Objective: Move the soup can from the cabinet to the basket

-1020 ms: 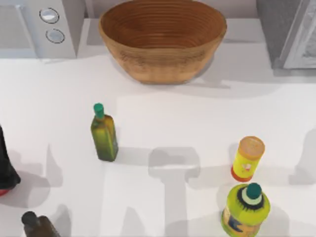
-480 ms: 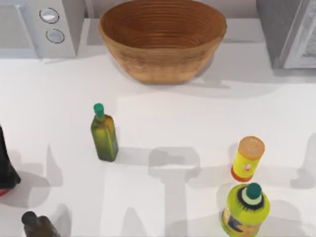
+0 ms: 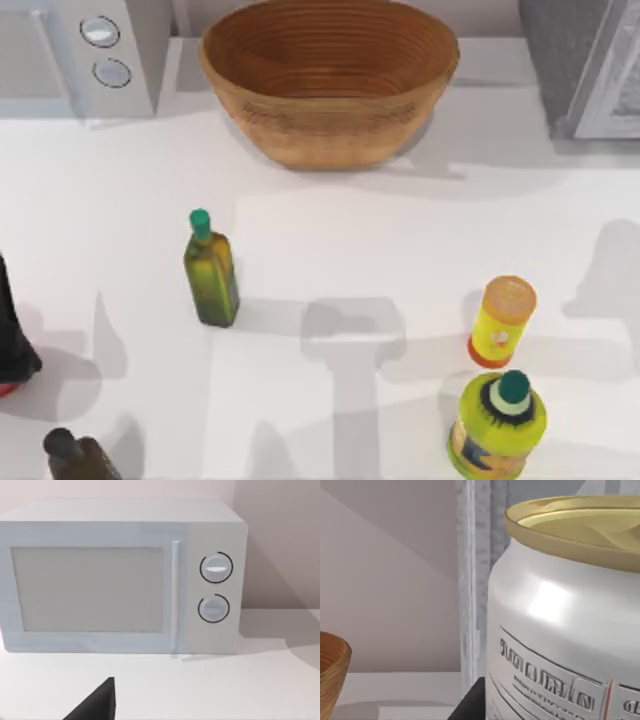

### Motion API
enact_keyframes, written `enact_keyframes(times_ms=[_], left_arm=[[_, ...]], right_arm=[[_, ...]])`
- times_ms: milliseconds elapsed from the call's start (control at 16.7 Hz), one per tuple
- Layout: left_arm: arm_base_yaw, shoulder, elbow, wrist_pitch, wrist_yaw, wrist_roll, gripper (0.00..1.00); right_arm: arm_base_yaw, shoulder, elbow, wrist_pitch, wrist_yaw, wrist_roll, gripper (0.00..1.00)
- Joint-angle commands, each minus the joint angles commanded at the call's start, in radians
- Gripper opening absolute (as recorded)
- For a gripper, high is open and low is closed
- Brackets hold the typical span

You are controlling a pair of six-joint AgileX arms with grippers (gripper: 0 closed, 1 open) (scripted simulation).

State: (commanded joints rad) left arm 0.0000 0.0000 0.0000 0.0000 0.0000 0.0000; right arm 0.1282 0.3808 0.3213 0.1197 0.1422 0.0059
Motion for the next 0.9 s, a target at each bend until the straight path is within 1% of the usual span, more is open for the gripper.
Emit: enact_keyframes(times_ms=[240,660,900], left_arm=[[0.0,0.0,0.0,0.0,0.0,0.0,1.0],[0.0,0.0,0.0,0.0,0.0,0.0,1.0],[0.0,0.0,0.0,0.0,0.0,0.0,1.0]], right_arm=[[0.126,0.39,0.297,0.089,0.125,0.003,0.0],[0.362,1.159,0.85,0.247,0.363,0.007,0.0],[0.471,1.53,1.116,0.329,0.475,0.01,0.0]])
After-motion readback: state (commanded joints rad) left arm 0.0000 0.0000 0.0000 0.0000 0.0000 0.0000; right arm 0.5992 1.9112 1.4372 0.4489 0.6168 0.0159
